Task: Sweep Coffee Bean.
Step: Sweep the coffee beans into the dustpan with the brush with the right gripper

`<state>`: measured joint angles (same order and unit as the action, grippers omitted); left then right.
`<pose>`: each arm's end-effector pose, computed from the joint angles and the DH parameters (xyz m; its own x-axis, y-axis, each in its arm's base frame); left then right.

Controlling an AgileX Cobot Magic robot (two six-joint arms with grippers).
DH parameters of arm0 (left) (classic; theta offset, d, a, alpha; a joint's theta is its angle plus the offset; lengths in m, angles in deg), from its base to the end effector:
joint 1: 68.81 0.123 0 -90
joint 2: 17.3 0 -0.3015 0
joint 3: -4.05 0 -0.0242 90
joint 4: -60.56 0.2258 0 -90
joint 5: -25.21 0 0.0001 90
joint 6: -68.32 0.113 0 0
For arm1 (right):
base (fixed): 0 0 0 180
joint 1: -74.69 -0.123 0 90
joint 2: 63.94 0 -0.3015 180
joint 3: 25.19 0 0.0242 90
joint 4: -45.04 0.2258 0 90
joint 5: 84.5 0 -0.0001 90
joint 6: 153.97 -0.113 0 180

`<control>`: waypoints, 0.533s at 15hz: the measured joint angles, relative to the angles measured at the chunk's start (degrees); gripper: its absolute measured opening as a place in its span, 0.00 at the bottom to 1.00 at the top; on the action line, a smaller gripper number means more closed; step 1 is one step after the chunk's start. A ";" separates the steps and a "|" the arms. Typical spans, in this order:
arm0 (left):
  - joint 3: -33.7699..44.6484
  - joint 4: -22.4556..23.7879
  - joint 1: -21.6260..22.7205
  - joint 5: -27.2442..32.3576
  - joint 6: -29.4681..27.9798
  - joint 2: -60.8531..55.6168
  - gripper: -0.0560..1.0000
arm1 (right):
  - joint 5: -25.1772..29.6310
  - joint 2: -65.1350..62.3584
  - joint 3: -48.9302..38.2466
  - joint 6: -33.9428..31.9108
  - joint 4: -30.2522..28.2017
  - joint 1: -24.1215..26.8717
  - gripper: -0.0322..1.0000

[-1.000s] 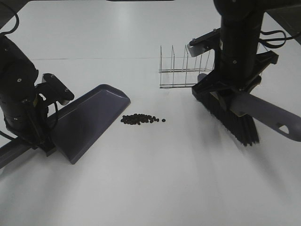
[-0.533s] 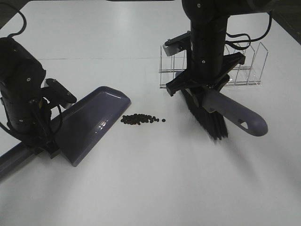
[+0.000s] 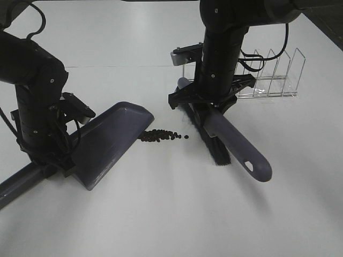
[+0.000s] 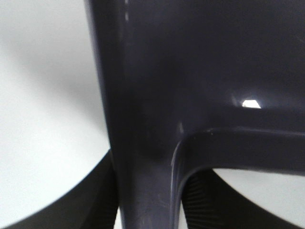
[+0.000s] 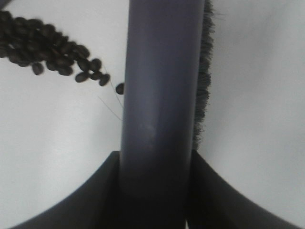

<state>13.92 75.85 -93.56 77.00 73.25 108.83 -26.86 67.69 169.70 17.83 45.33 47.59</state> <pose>0.3176 -0.1206 0.1111 -0.7646 0.6227 0.1659 0.6442 0.7458 0.1696 0.3771 0.1935 0.1559 -0.9428 -0.3192 -0.0963 -0.3223 0.9464 0.0184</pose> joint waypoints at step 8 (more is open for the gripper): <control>-0.06 -2.86 0.00 0.00 1.72 0.06 0.38 | -6.59 3.90 0.00 7.68 18.45 0.00 0.34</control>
<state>13.86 72.99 -93.56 77.00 74.96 108.89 -33.45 71.59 169.70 25.51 63.78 47.59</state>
